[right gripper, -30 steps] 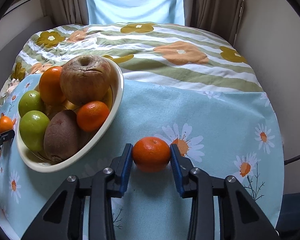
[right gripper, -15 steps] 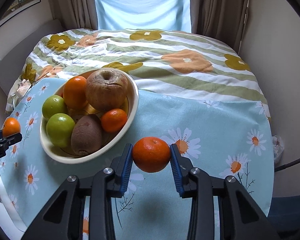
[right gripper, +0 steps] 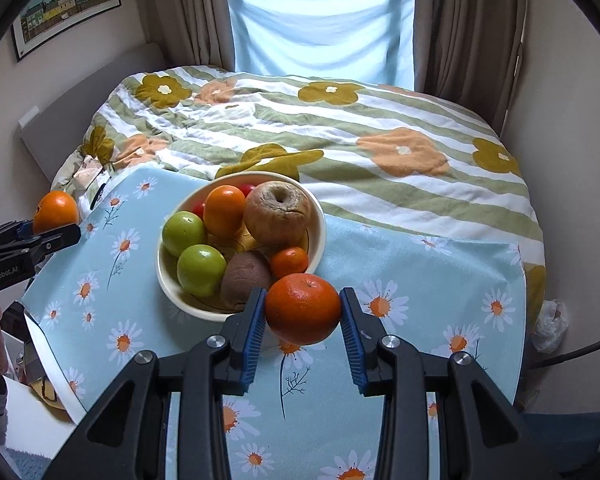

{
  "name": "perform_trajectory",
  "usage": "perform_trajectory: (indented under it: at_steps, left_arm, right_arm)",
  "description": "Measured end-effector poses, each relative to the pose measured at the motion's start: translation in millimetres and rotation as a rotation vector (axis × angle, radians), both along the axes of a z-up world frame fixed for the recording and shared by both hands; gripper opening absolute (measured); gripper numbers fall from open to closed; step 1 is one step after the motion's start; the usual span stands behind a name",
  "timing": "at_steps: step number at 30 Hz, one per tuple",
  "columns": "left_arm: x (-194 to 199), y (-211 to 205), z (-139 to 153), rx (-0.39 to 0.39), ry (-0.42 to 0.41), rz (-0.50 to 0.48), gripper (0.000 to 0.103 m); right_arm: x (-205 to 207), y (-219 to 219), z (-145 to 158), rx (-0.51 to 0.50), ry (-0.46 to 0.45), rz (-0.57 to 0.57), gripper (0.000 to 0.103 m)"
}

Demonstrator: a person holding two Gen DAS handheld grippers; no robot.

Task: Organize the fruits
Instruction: 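Drop the large orange into the bowl with the left tool while the right tool carries the mandarin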

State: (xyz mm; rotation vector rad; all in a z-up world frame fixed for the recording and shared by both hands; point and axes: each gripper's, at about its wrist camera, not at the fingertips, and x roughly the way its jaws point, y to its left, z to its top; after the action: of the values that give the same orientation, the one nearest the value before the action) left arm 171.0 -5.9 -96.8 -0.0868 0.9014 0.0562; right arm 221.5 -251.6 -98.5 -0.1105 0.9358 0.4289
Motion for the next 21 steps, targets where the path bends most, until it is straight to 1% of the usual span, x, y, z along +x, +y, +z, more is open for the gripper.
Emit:
perform_trajectory:
  at_steps: [4,8,13,21]
  left_arm:
    - [22.5,-4.9,8.8,-0.013,-0.009,-0.063,0.063]
    - [49.6,-7.1,8.0,-0.011,-0.005,-0.130,0.063]
    - [80.3,-8.0,-5.6,-0.013,0.026,-0.210,0.063]
    - [117.6,-7.3,-33.8,0.001,0.073,-0.328,0.063]
  right_arm:
    - [1.0,8.3,12.7,0.006,-0.019,-0.011,0.034]
    - [6.0,18.0,19.1,0.021,-0.023,-0.047,0.034]
    - [14.2,29.8,15.9,0.019,-0.013,-0.083,0.034]
    - [25.1,43.1,-0.7,0.019,0.034,-0.161,0.034]
